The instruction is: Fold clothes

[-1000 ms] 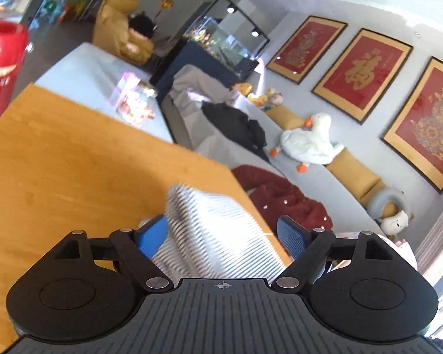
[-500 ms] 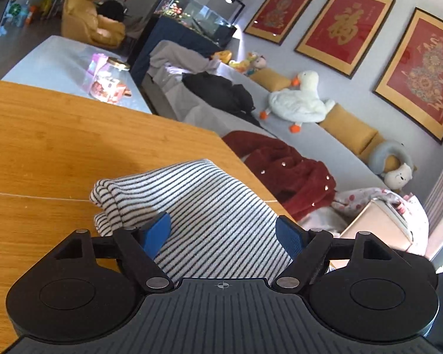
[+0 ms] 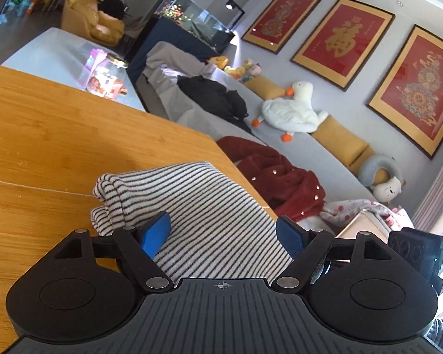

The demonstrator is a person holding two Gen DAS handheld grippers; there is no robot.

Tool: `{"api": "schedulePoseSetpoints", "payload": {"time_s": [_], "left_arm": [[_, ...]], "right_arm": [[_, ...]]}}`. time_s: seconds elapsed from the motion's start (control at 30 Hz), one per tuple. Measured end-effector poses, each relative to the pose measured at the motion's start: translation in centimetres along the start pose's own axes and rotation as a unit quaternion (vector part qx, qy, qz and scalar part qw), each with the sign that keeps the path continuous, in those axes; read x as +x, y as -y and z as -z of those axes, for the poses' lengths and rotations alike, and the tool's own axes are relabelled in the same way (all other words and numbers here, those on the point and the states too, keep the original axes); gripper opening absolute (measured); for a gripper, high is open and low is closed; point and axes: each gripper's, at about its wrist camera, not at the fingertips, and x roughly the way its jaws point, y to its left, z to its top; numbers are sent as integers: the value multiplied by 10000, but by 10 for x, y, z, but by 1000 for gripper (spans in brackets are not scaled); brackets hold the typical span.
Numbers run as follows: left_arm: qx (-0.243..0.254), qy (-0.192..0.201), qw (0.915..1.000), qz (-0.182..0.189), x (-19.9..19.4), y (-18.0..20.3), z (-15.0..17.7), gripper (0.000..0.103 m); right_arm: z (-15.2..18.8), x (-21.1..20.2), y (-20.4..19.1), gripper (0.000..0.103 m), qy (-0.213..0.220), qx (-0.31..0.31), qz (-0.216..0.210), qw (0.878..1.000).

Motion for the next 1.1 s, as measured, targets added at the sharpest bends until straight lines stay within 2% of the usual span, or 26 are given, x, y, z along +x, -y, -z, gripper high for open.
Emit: {"api": "schedulePoseSetpoints", "payload": {"time_s": [0.07, 0.2, 0.57, 0.63, 0.67, 0.7, 0.8, 0.9, 0.93, 0.97, 1.1], "left_arm": [[-11, 10, 10000, -9, 1, -1, 0, 84], [-90, 24, 10000, 5, 2, -2, -1, 84], [-51, -11, 10000, 29, 3, -3, -1, 85], [-43, -1, 10000, 34, 4, -3, -1, 86], [-32, 4, 10000, 32, 3, -2, -1, 86], [-21, 8, 10000, 30, 3, -2, 0, 86], [-37, 8, 10000, 73, 2, -4, 0, 86], [-90, 16, 9999, 131, 1, -6, -1, 86], [-95, 23, 9999, 139, 1, -7, -1, 86], [-99, 31, 9998, 146, 1, -8, 0, 86], [-109, 26, 9998, 154, 2, -7, -2, 90]], "right_arm": [[4, 2, 1, 103, 110, 213, -72, 9997], [5, 1, 3, 103, -68, 196, -356, 9991], [-63, -42, 16, 103, 529, 382, -593, 9961], [-84, -31, 20, 98, 542, 266, -386, 9974], [-92, -21, 22, 90, 469, 244, -347, 9980], [-99, -7, 24, 87, 302, 331, -364, 9983], [-108, 39, 33, 85, -248, 590, -483, 9968], [-98, 82, 33, 85, -968, 749, -749, 9896], [-95, 87, 31, 85, -1025, 773, -819, 9883], [-92, 85, 27, 77, -936, 683, -911, 9891], [-92, 58, 8, 67, -443, 80, -940, 9946]]}}
